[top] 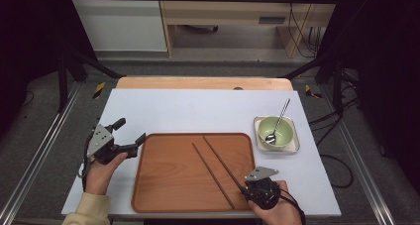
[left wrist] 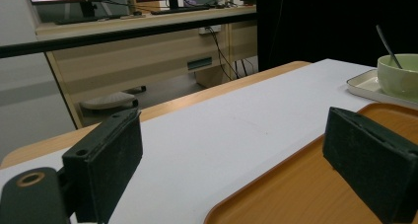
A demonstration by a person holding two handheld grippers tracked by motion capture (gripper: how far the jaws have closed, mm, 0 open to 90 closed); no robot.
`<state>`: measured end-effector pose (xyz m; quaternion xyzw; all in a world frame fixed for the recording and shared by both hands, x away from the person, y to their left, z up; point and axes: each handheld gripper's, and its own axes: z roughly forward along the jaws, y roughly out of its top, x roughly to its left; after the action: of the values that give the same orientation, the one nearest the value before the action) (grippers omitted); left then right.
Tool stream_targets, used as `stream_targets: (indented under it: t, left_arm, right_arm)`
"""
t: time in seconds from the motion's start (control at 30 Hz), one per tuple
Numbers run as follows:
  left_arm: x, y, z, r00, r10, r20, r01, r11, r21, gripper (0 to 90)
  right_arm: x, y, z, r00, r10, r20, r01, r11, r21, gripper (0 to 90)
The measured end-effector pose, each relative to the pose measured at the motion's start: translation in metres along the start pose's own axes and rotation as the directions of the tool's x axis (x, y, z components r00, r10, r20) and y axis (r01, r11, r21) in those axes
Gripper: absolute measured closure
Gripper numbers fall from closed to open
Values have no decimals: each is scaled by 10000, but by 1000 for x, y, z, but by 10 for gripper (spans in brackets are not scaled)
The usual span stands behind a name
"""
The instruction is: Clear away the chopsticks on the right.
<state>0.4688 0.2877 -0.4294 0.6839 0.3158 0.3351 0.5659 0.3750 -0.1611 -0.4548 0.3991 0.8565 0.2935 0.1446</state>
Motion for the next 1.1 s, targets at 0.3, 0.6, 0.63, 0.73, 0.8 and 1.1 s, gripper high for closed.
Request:
stream_targets:
  t: [0.3, 0.6, 0.63, 0.73, 0.8, 1.1]
  left_arm:
    - [-11, 1, -7, 9998, 131, 123, -135, 9993, 336, 90]
    - [-27, 6, -1, 9971, -205, 734, 135, 9954, 946, 165]
    - [-31, 6, 1, 9963, -112, 857, 13, 9934, 1144, 187]
    - [-42, 8, 7, 9924, -106, 1222, -90, 9873, 1586, 232]
    - [-49, 9, 11, 9895, -196, 1429, -66, 9835, 1809, 262]
    - [-87, 22, 32, 9706, -28, 2408, -651, 9596, 2736, 621]
  right_arm:
    - [-24, 22, 4, 10000, 77, 20, -71, 9814, -1920, 585]
    - [-27, 25, 6, 9977, -150, 668, 351, 9498, -3110, 350]
    - [-29, 25, 4, 9970, -152, 756, 389, 9457, -3227, 326]
    - [-32, 23, -2, 9966, 146, 810, 159, 9314, -3637, 258]
    - [-33, 21, -6, 9961, 284, 838, 59, 9237, -3832, 219]
    - [-42, 5, -31, 9869, 479, 1542, 259, 8956, -4442, 130]
